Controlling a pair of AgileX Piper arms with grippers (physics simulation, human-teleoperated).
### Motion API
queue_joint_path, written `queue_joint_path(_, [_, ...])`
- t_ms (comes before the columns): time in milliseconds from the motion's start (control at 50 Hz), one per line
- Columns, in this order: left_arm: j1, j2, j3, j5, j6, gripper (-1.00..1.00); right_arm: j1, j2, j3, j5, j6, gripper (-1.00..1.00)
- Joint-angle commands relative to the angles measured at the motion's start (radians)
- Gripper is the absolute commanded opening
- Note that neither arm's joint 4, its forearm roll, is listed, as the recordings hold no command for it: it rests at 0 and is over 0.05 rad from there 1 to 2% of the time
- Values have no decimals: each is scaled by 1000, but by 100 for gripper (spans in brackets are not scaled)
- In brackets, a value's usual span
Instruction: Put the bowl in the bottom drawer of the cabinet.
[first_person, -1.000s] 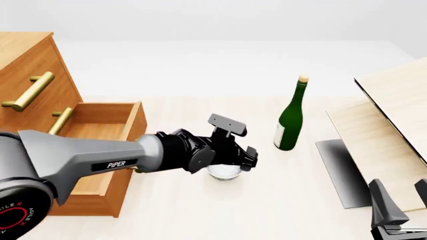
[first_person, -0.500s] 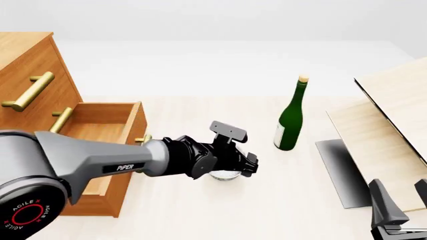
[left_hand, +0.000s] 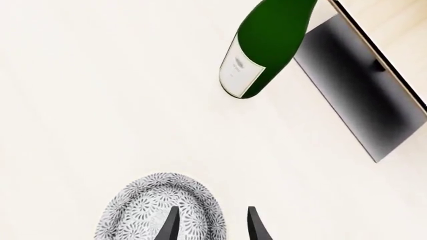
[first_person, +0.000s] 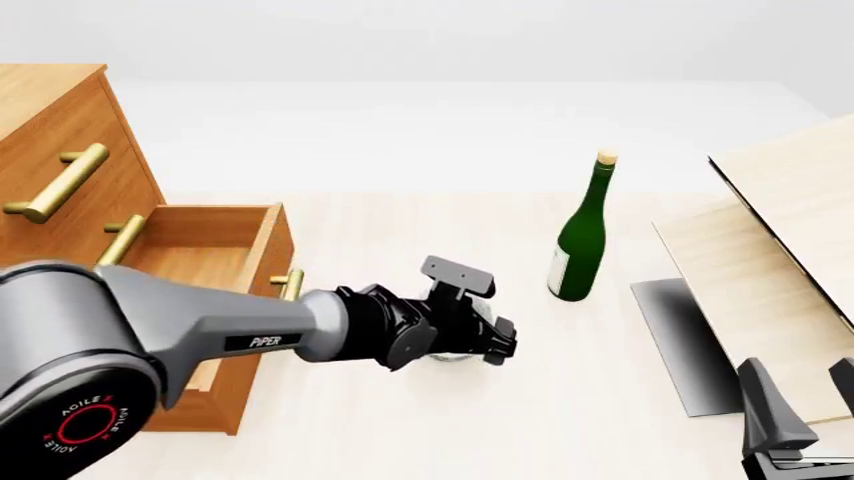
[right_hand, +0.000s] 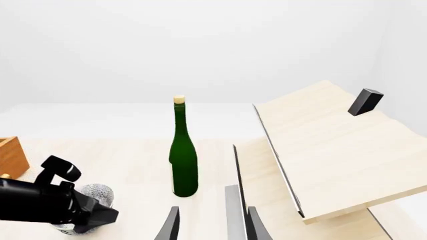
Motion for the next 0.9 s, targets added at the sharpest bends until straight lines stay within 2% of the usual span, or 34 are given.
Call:
queue_joint_path(20, [-3,15,4,-15,-11,100,0,0,0,0,0,100])
queue_joint_path(900, [-24,74,-8,-44,-43,100,0,0,0,0,0,100])
